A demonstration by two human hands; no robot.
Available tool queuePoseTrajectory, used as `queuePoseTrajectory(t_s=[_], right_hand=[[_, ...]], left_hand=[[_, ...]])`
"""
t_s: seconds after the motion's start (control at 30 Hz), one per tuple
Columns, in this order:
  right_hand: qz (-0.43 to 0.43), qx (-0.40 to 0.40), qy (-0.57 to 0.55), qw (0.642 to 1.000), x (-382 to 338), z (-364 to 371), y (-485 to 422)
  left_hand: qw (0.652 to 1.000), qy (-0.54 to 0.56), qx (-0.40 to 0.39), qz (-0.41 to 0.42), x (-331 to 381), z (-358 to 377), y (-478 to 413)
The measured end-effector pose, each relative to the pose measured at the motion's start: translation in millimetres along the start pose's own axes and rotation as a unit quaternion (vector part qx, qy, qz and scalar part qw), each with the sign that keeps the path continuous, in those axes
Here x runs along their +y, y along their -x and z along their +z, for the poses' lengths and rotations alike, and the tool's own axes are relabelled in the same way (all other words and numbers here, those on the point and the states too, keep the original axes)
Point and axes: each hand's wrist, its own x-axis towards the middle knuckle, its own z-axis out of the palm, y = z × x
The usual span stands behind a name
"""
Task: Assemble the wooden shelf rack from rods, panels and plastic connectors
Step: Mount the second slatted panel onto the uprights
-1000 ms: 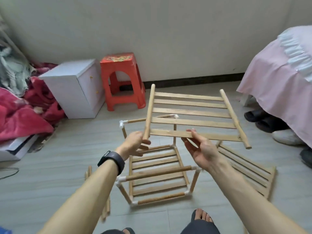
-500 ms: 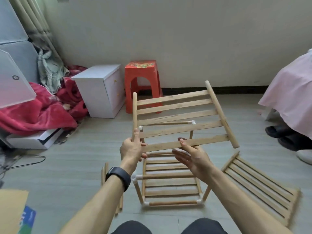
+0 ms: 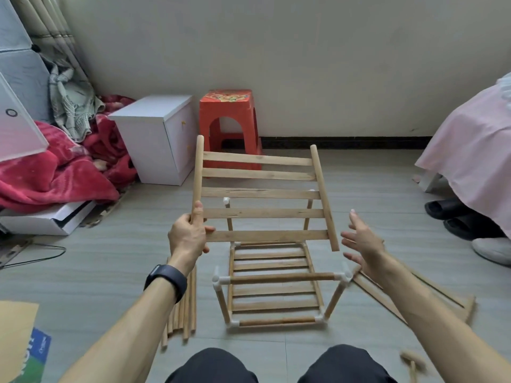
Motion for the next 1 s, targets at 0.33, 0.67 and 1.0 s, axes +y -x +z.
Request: queuePoseTrajectory(t_s=[0.33,0.67,1.0], right_hand=[[-0.065,0.095,0.175,0.978,22,-1,-33],[-0.086,0.187,0.253,0.945,75,17,-59],[-0.097,0.151,0.306,0.935,86,16,-98]], left_hand=[[0.988,0.104,-0.112,-0.037,-1,34,-7],[0.951,0.051,-0.207,-0.226,-75,31,-22],[0.936,0.152,-0.159,-0.274,-117,74,-11]])
